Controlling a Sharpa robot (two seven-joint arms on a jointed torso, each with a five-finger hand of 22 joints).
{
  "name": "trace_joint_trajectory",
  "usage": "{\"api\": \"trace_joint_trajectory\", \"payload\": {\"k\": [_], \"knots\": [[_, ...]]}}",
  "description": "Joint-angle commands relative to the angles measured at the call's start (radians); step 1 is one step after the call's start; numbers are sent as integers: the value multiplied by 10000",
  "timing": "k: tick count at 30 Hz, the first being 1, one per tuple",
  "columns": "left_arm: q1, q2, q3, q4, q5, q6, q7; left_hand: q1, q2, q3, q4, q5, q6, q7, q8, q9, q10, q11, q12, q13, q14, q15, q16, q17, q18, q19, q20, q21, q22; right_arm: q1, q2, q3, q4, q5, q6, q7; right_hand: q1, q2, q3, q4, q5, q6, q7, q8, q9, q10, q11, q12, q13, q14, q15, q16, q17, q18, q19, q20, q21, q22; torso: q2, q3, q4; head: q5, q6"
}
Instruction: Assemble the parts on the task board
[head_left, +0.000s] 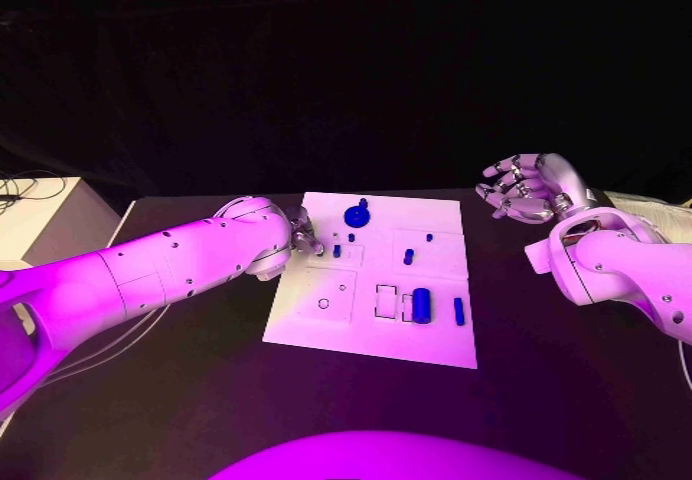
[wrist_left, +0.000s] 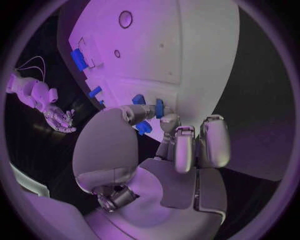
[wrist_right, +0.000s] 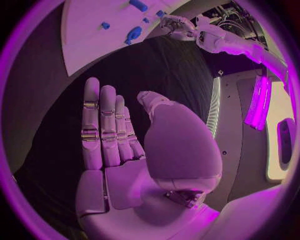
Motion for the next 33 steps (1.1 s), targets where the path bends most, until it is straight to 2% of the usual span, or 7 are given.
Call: {"api": "trace_joint_trajectory", "payload": {"k": [1, 16, 25, 30, 33], "knots": [[-93, 22, -66, -52, 18, 200, -228, -46, 45, 1401, -1363, 40, 6, -36, 56, 20, 94, -1, 42, 18, 1034, -18, 35, 2614, -124, 36, -2, 53, 4, -4, -1, 5, 17, -74, 95, 78, -117, -3, 30, 50, 66, -38, 47, 56, -16, 55, 24, -41, -12, 54, -18, -38, 11, 195, 68, -10, -69, -17, -6, -2, -1, 4, 8], [-93, 49, -68, -52, -35, 212, -182, -58, 47, 1409, -1372, 35, 5, -40, 62, 23, 97, -6, 36, 7, 1040, -21, 42, 2631, -127, 43, -4, 59, 17, -4, -2, 5, 15, -74, 93, 79, -117, -3, 30, 50, 66, -38, 47, 56, -16, 55, 24, -41, -12, 54, -18, -38, 11, 195, 68, -10, -69, -17, -2, -5, -2, -22, 27], [-93, 49, -65, -7, -14, -49, -97, -65, 55, 1422, -1381, 31, 7, -44, 68, 26, 117, -10, 45, 29, 1040, -25, 42, 2631, -128, 46, -5, 62, 23, -4, 0, 5, 14, -74, 89, 84, -117, -3, 30, 50, 66, -38, 47, 56, -16, 55, 24, -41, -12, 54, -18, -38, 11, 195, 68, -10, -69, -17, -4, -2, -4, -18, 27], [-93, -49, -46, 105, 293, -80, -86, -63, 83, 1450, -1389, 22, 17, -49, 78, 29, 130, -17, 42, 27, 1040, -30, 42, 2631, -126, 45, -7, 61, 19, -4, -3, 5, 9, -74, 90, 87, -117, -3, 30, 50, 66, -38, 47, 56, -16, 55, 24, -41, -12, 54, -18, -38, 11, 195, 68, -10, -69, -17, 4, -7, -7, -31, 33], [-93, -120, 10, 186, 548, -75, -84, -62, 84, 1452, -1390, 21, 18, -50, 79, 30, 125, -17, 37, 16, 1040, -30, 42, 2631, -128, 48, -7, 63, 25, -4, -7, 5, 8, -74, 89, 87, -117, -3, 30, 50, 66, -38, 47, 56, -16, 55, 24, -41, -12, 54, -18, -38, 11, 195, 68, -10, -69, -17, -2, -8, 4, -63, 12]]}}
